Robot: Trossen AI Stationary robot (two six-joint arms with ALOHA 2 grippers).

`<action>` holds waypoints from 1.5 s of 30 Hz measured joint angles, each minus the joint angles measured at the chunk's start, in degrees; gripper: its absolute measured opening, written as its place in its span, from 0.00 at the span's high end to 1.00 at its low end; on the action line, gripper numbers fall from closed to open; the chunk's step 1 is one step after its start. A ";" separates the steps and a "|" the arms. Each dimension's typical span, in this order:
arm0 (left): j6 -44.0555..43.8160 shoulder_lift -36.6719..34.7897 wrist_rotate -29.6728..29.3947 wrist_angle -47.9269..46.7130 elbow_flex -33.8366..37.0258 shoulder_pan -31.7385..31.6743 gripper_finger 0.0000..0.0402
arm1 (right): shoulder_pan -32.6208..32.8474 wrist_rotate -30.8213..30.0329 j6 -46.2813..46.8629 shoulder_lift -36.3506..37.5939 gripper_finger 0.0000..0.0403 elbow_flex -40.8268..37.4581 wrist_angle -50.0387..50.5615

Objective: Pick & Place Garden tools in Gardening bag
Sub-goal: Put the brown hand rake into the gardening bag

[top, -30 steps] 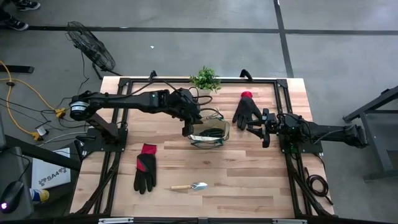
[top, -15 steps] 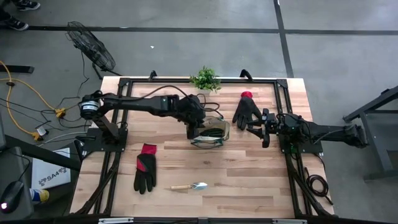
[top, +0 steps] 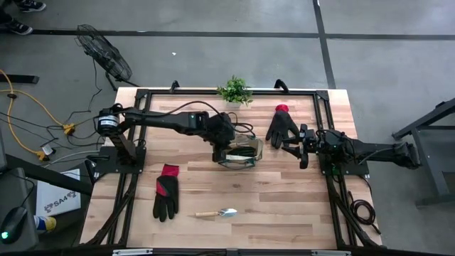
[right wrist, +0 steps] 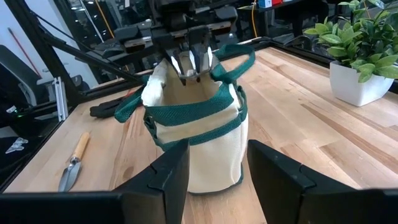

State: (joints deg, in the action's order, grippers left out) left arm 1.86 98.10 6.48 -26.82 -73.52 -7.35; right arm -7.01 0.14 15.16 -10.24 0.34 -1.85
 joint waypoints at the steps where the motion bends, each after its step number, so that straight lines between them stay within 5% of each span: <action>1: 0.43 0.37 -0.03 0.30 -0.07 0.03 0.84 | 0.00 0.00 0.01 0.00 0.62 0.00 -0.01; 45: 12.91 1.69 -4.45 -6.49 -0.02 0.26 0.85 | -0.01 0.00 0.00 -0.04 0.62 -0.02 -0.02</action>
State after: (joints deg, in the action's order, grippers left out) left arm 14.76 99.79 2.03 -33.31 -73.54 -7.09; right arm -7.03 0.14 15.16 -10.28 0.32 -1.87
